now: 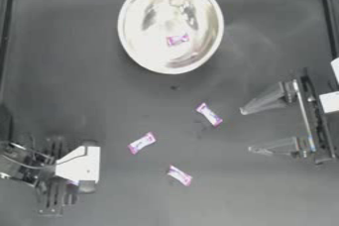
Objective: Put candies in bowl
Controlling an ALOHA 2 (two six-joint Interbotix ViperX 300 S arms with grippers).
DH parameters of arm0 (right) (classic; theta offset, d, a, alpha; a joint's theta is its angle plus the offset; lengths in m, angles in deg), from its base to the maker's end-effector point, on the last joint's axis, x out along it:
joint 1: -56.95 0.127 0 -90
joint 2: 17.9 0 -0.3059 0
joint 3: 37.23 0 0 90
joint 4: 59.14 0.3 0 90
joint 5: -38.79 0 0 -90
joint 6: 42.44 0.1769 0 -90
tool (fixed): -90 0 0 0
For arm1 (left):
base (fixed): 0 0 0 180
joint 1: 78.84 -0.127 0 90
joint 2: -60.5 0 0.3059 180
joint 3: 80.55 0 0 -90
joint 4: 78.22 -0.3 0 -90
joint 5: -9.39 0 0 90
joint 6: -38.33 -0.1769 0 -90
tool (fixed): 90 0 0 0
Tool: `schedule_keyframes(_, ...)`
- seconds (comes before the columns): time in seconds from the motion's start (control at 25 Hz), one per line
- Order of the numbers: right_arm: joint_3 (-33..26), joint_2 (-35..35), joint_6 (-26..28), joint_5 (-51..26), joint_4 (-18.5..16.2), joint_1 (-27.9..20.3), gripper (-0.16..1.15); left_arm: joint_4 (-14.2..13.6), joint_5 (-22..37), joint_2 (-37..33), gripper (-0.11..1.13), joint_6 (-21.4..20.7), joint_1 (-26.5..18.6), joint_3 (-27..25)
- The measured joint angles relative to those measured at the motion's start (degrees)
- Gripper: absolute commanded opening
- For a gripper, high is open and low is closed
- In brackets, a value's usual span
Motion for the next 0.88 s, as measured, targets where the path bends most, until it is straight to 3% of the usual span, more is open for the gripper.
schedule_keyframes(0.32,0.0,-0.1,0.1,0.2,0.3,0.0,0.98,0.3,-0.5,3.2,0.95,0.1,0.1,0.0)
schedule_keyframes(0.56,0.0,-0.1,0.0,0.4,0.6,0.0,0.98,0.3,-0.8,3.7,0.85,0.8,0.1,0.0)
schedule_keyframes(0.88,0.0,-0.1,0.1,0.4,0.7,-0.1,0.98,-0.7,-1.0,4.8,0.80,2.8,0.1,0.1)
